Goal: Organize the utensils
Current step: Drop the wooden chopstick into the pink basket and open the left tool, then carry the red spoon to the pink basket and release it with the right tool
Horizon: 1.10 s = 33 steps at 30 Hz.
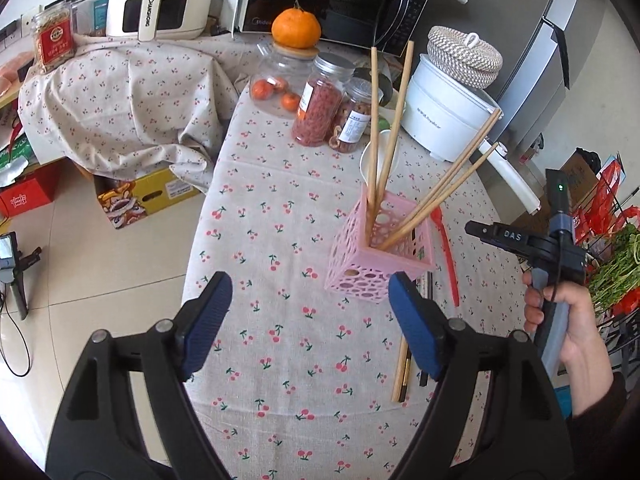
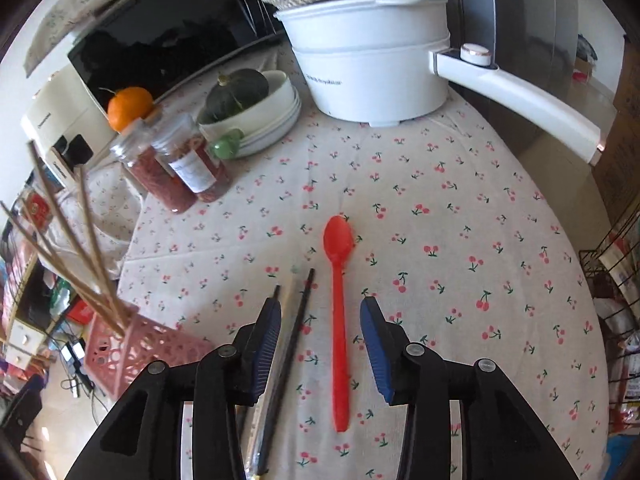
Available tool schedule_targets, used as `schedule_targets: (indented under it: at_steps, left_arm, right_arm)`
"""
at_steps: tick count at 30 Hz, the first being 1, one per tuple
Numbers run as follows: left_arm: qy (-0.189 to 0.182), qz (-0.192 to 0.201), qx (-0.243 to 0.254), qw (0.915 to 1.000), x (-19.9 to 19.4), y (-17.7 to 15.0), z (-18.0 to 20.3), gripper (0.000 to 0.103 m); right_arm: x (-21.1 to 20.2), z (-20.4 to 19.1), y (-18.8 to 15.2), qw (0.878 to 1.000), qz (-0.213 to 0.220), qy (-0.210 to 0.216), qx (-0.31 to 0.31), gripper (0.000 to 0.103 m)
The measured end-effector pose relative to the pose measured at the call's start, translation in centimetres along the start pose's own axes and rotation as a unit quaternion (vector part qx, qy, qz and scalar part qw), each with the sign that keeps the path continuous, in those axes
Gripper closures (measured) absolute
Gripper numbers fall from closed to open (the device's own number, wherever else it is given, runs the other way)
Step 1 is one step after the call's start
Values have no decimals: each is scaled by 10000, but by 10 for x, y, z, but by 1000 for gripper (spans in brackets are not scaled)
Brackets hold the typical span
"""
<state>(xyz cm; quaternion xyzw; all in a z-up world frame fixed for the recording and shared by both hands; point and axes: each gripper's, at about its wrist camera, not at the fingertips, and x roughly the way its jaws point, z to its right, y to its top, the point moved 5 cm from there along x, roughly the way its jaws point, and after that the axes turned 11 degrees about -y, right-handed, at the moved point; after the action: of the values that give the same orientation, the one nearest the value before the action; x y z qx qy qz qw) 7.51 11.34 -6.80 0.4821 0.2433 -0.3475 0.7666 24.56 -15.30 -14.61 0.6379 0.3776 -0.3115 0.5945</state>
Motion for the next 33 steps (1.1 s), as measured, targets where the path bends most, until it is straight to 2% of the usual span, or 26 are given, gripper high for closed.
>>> schedule_targets:
  at_steps: [3, 10, 16, 18, 20, 23, 26, 29, 33]
  left_arm:
    - [-30, -120, -46, 9999, 4, -4, -1, 22]
    - [31, -280, 92, 9996, 12, -6, 3, 22]
    - [-1, -328, -15, 9995, 17, -6, 2, 22]
    - [0, -345, -35, 9994, 18, -7, 2, 22]
    - [-7, -344, -38, 9994, 18, -7, 3, 22]
    - [-36, -285, -47, 9996, 14, -6, 3, 22]
    - [-49, -200, -88, 9997, 10, -5, 1, 22]
    - [-13, -109, -81, 9999, 7, -3, 0, 22]
    - [-21, -87, -125, 9999, 6, -3, -1, 22]
  right_arm:
    - [29, -4, 10, 9996, -165, -154, -173, 61]
    - [74, -12, 41, 9981, -198, -470, -339, 60]
    - [99, -22, 45, 9956, -187, -672, -627, 61]
    - [99, -23, 47, 9942, -9, -799, -726, 76]
    - [95, -21, 47, 9942, 86, -847, -661, 76]
    - [75, -11, 46, 9961, 368, -740, -293, 76]
    - [38, -3, 42, 9939, 892, -638, 76, 76]
    - [-8, -6, 38, 9875, 1457, -517, 316, 76]
    - [-74, -17, 28, 9739, 2194, 19, 587, 76]
